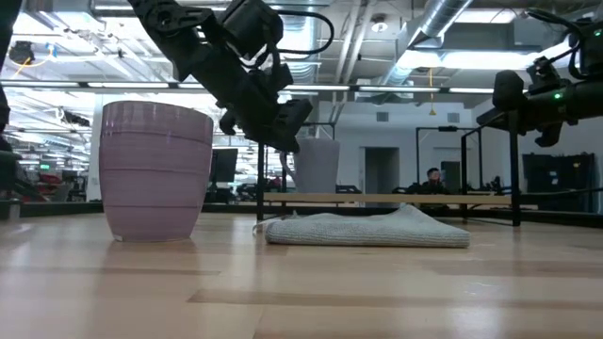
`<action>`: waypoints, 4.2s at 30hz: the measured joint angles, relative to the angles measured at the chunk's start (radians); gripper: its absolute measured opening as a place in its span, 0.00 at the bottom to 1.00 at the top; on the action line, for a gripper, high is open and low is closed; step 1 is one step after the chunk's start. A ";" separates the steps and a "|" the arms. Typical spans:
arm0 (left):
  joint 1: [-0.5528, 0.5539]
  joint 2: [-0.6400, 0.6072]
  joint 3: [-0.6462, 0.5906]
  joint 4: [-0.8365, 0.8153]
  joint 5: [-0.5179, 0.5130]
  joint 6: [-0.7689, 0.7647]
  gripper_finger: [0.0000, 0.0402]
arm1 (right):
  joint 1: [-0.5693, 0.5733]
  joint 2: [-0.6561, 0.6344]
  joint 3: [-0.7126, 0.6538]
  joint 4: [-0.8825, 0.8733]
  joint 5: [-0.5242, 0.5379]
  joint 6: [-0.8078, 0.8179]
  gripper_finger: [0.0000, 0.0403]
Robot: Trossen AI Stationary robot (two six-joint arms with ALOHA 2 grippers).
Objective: Stack small to large cups/mugs on shelf
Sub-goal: Adjust the shelf, then put the left violet cup on the shelf
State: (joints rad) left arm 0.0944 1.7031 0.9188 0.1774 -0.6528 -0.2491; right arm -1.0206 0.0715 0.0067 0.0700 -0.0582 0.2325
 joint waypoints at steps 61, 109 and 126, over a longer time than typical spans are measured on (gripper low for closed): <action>-0.177 -0.411 -0.206 0.019 0.244 0.297 0.09 | -0.001 0.000 0.022 0.108 -0.010 0.056 0.14; -0.133 -1.203 -0.780 0.116 0.388 0.304 0.09 | -0.001 0.000 0.024 0.080 0.006 0.055 0.14; 0.011 -1.307 -0.780 0.005 0.463 0.309 0.09 | -0.001 0.000 0.024 0.080 0.006 0.055 0.14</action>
State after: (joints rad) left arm 0.1059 0.3958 0.1390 0.1822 -0.1902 0.0601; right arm -1.0218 0.0719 0.0303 0.1497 -0.0517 0.2878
